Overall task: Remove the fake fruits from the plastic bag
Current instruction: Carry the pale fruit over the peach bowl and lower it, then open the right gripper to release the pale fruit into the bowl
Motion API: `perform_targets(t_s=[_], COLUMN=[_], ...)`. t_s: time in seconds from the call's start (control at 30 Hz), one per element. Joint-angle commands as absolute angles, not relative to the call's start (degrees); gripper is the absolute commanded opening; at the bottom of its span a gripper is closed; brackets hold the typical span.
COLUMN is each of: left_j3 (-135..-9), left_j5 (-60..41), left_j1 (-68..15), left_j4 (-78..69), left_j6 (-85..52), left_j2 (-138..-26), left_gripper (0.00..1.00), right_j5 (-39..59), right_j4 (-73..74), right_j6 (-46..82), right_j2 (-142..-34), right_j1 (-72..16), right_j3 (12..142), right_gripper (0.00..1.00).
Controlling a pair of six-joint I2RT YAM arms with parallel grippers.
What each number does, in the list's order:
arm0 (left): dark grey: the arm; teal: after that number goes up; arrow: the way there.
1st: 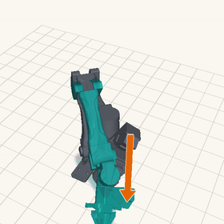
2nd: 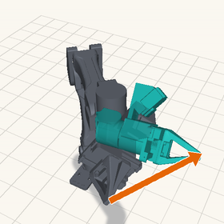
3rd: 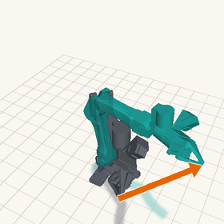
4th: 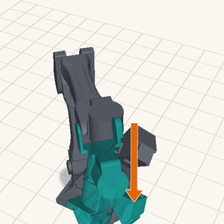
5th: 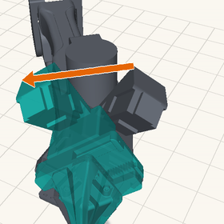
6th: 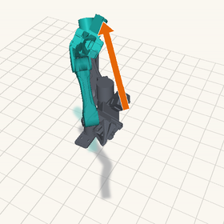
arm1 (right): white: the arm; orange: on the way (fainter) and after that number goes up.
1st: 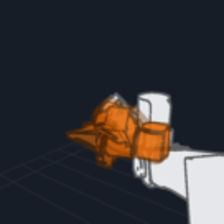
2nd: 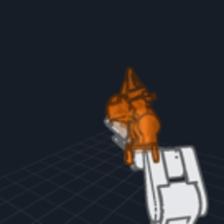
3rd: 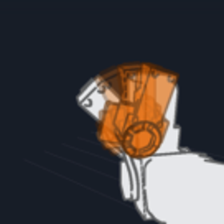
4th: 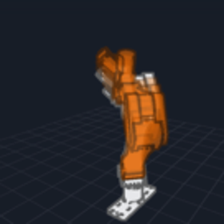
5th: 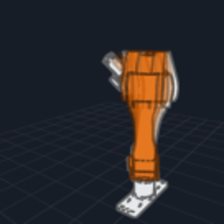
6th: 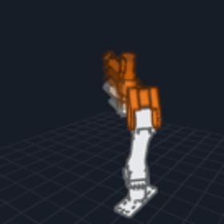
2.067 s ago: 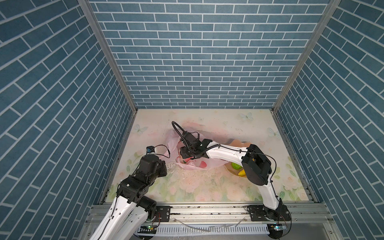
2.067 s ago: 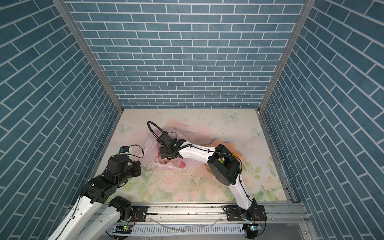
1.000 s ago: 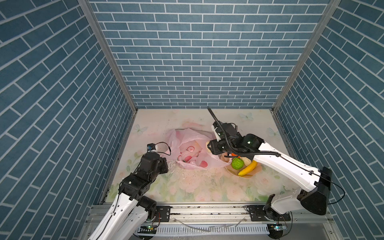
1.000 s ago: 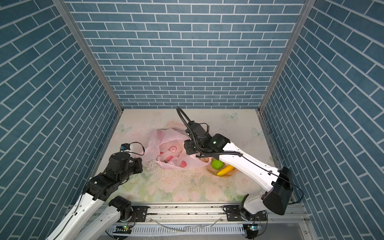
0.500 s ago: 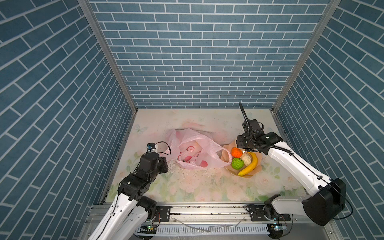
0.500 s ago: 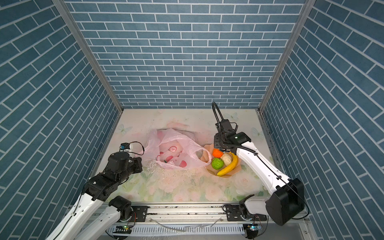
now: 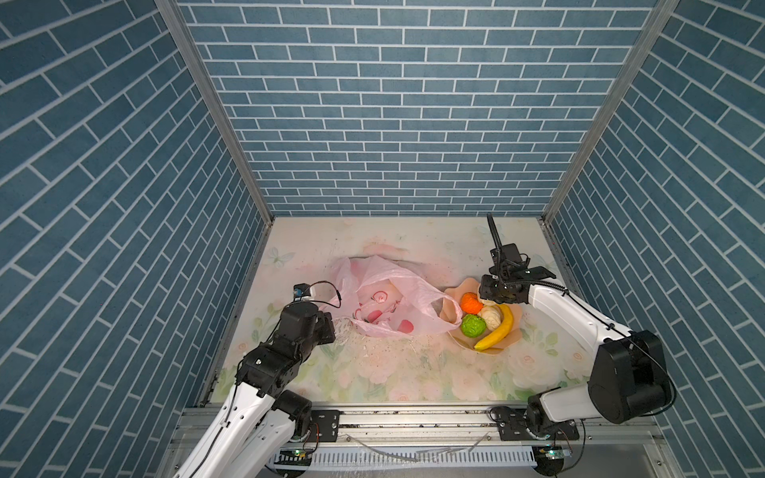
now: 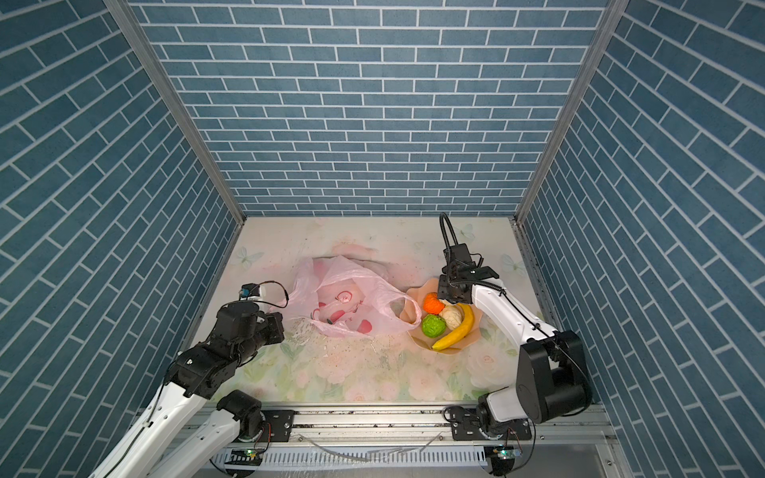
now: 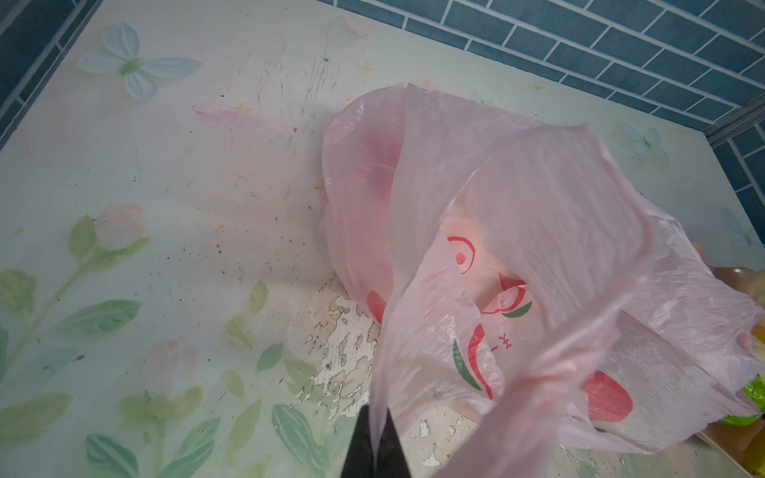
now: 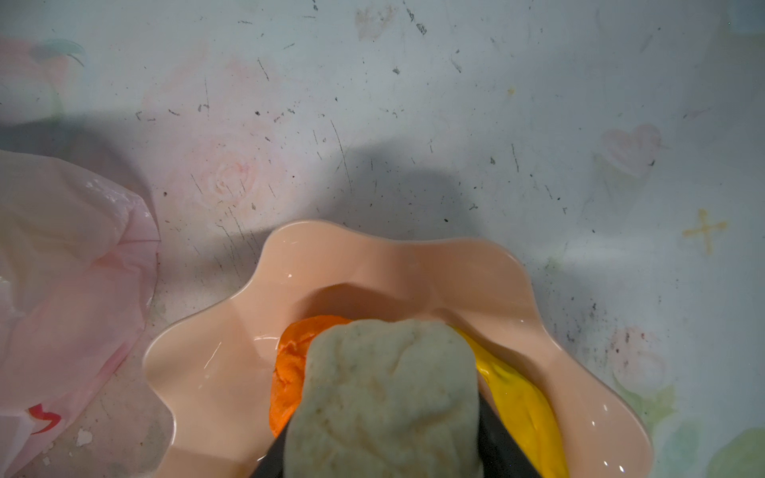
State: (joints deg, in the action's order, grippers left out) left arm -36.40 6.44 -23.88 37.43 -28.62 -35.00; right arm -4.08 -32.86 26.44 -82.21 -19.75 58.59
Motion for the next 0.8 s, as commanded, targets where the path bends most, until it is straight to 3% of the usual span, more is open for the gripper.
perform_targets(t_s=[0.0, 0.37, 0.77], left_j3=[-37.7, -37.8, -38.2], left_j5=[7.3, 7.2, 7.2], left_j1=[-23.9, -24.0, -23.9], left_j4=[37.9, 38.0, 38.0], left_j6=[-27.8, -27.9, -27.7], left_j2=[-35.1, -35.4, -35.4], left_gripper=[0.03, 0.03, 0.03], right_j5=[-3.1, -2.8, -2.6], right_j4=[-30.1, -27.7, -27.0], right_j6=[24.5, 24.7, 24.7], right_j2=[-83.1, -85.5, -87.0], right_j1=[-18.8, -17.6, -17.3], right_j3=[56.4, 55.2, 54.6], right_gripper=[0.15, 0.16, 0.37])
